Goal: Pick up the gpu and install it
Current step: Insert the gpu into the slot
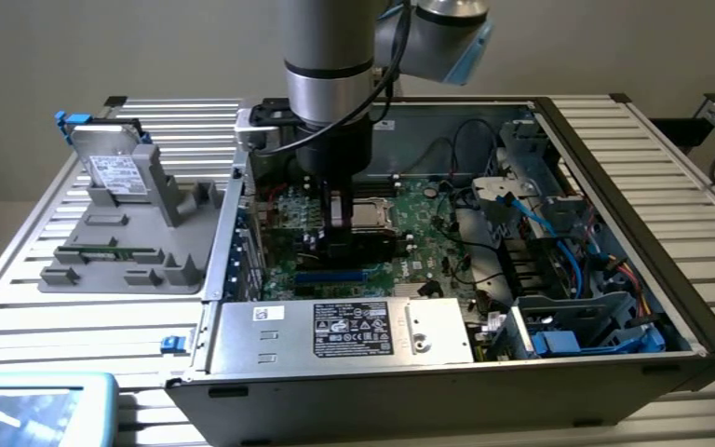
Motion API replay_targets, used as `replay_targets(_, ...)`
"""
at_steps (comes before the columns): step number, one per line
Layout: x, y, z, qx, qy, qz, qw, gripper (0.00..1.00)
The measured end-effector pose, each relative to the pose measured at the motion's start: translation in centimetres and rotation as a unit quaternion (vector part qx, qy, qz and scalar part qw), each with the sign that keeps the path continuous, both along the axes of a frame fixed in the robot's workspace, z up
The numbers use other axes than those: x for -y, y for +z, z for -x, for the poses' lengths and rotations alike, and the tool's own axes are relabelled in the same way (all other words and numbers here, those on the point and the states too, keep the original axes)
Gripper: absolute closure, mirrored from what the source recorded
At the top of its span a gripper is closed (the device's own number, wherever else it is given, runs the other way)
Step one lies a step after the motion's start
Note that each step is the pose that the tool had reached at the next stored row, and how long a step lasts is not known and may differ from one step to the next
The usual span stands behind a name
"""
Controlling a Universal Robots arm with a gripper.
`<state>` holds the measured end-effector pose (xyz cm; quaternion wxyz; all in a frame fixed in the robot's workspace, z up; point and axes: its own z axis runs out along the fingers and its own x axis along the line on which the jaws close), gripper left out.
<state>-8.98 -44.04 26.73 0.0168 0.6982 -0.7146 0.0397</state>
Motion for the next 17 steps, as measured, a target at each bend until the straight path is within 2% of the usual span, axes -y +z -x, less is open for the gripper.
replay_targets(17,-0.02,-0.47,0.25,0.0000,0.000,0.0001,1.0000,0.72)
